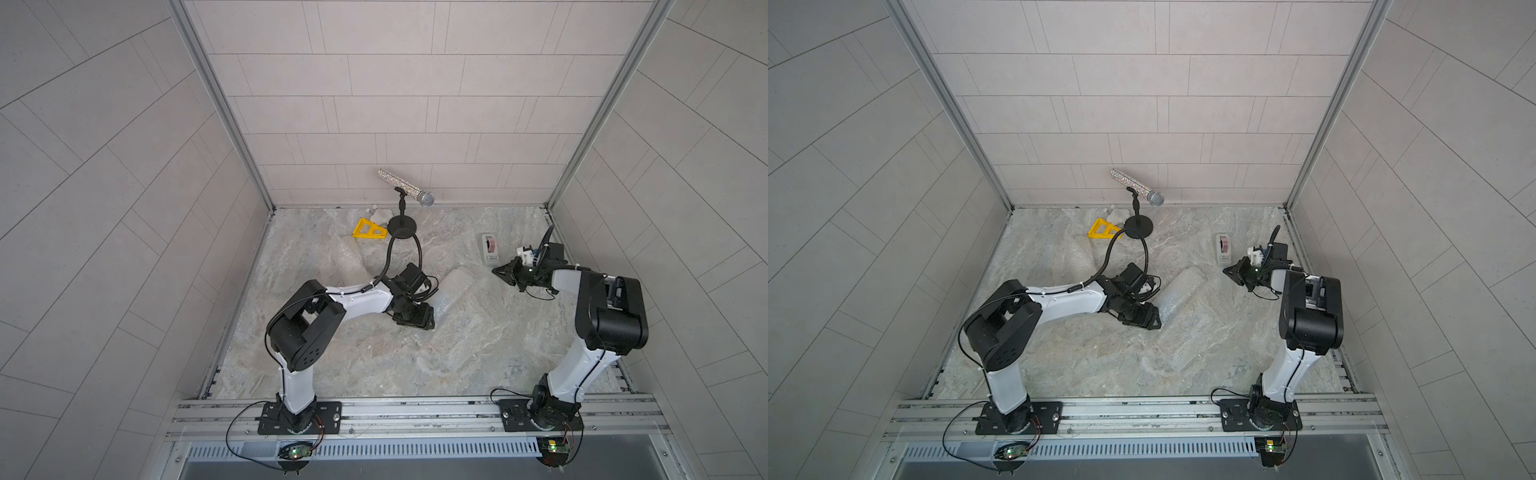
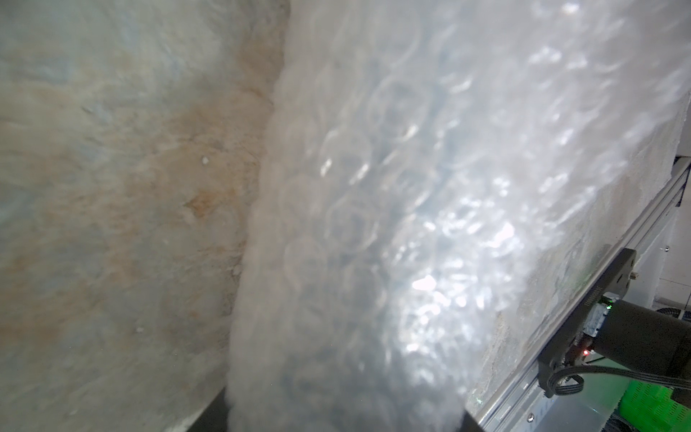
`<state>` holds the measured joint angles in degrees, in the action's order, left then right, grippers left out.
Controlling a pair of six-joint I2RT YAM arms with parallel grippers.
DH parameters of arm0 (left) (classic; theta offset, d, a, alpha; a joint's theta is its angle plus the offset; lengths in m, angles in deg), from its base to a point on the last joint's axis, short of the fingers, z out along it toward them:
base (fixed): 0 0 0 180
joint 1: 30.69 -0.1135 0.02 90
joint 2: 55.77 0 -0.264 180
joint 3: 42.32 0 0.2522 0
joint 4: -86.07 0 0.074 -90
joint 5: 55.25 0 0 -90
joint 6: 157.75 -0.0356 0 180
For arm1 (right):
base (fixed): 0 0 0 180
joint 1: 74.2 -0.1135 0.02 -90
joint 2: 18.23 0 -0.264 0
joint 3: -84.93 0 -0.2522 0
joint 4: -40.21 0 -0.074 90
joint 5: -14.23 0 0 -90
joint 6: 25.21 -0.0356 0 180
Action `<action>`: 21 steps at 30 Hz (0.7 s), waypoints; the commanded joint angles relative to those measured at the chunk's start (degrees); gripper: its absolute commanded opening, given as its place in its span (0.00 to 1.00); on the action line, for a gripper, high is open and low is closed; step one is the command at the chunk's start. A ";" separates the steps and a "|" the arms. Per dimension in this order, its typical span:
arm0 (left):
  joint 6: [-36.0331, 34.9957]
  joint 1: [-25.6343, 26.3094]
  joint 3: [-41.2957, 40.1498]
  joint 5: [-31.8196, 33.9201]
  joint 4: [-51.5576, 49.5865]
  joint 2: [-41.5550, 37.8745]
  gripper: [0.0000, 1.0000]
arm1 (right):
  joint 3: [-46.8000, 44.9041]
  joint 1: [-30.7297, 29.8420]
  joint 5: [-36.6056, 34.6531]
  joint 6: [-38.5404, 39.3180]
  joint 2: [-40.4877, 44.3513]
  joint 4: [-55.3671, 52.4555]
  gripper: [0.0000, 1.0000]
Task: Wrap vases in bubble wrap
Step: Tear off the tape using the Tape Cutter.
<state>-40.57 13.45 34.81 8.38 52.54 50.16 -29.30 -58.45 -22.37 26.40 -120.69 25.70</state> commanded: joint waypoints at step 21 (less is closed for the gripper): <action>0.42 -0.46 -0.70 3.65 -0.95 2.25 0.63 | 0.15 1.10 -12.38 4.97 -5.92 -6.18 0.00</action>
<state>-40.35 13.45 34.81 8.44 52.78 50.27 -28.38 -58.38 -29.73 30.09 -125.26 25.61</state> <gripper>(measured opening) 0.630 0.042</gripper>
